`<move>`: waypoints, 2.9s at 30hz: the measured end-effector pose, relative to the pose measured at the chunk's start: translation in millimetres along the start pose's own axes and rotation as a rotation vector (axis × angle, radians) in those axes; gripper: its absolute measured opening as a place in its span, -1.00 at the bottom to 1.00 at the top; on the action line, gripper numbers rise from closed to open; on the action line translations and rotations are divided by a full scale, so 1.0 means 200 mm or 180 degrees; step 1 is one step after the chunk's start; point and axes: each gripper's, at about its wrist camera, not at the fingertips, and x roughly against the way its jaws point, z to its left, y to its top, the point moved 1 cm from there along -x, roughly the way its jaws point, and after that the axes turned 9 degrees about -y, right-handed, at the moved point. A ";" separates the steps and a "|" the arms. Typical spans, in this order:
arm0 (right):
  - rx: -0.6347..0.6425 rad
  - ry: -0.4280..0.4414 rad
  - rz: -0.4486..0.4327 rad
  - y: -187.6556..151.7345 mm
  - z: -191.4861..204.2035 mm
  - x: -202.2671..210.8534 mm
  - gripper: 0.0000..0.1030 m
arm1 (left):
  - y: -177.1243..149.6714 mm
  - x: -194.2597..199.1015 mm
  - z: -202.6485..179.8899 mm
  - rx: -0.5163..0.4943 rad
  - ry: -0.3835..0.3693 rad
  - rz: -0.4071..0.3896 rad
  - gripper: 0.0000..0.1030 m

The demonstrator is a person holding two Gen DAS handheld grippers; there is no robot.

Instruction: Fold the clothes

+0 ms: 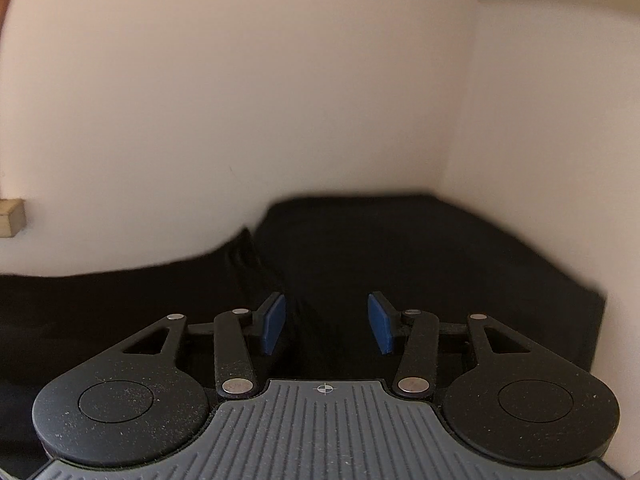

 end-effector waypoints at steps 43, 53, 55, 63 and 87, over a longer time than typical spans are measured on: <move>-0.0017 -0.0039 -0.0582 0.06 -0.05 0.41 -0.86 | -0.06 0.07 0.01 -0.0074 -0.0292 0.0034 0.61; -0.0066 -0.0518 -0.0160 -0.14 -0.28 0.61 -0.03 | -0.08 0.14 -0.08 -0.0332 -0.0322 0.0062 0.61; -0.0013 -0.0461 -0.0279 -0.14 -0.20 0.65 0.00 | -0.09 0.17 -0.09 -0.0343 -0.0301 0.0044 0.61; 0.0170 0.0887 -0.0178 -0.25 0.45 0.60 0.22 | -0.12 0.36 -0.03 -0.0284 -0.0119 -0.0041 0.61; 0.0329 0.1934 0.0382 -0.42 1.00 0.64 0.59 | -0.34 1.11 0.33 0.0228 0.0765 -0.0340 0.54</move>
